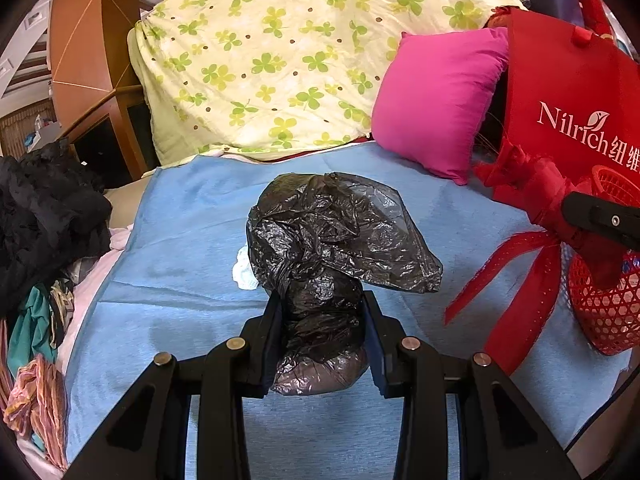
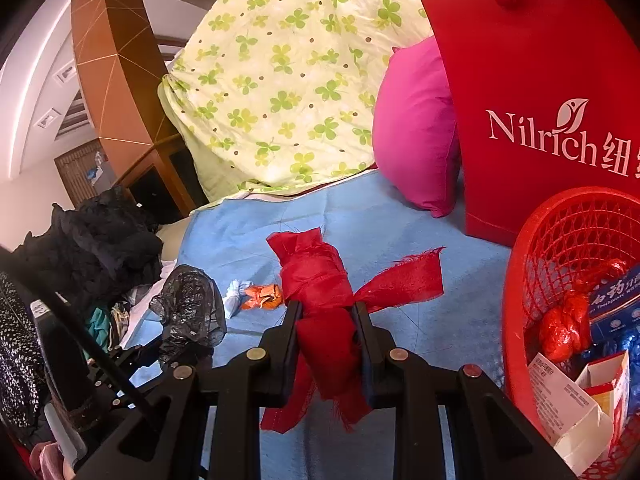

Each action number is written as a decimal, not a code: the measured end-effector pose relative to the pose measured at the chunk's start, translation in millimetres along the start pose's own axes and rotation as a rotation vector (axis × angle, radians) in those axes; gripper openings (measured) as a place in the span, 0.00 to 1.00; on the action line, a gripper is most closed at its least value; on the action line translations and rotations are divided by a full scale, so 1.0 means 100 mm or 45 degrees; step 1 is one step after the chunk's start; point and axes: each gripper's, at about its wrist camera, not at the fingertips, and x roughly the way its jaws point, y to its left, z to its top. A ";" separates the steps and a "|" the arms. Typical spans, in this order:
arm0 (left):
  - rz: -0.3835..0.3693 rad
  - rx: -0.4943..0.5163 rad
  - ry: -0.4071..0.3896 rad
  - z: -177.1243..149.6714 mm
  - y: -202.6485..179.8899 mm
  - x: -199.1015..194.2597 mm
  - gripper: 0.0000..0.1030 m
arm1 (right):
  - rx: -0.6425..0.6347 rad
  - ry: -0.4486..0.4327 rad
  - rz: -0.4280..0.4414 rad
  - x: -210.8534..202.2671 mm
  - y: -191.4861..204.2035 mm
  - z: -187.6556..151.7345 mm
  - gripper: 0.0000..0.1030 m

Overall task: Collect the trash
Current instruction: 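Hold the black bag and red cloth raised above the blanket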

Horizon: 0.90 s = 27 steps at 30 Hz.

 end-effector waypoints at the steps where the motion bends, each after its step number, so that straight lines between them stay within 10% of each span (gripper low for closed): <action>1: -0.002 0.001 0.000 0.00 0.00 0.00 0.38 | 0.000 -0.001 -0.001 0.00 0.00 0.00 0.26; 27: -0.035 0.041 -0.006 -0.01 0.05 0.02 0.38 | -0.004 -0.004 -0.002 -0.03 0.02 -0.01 0.26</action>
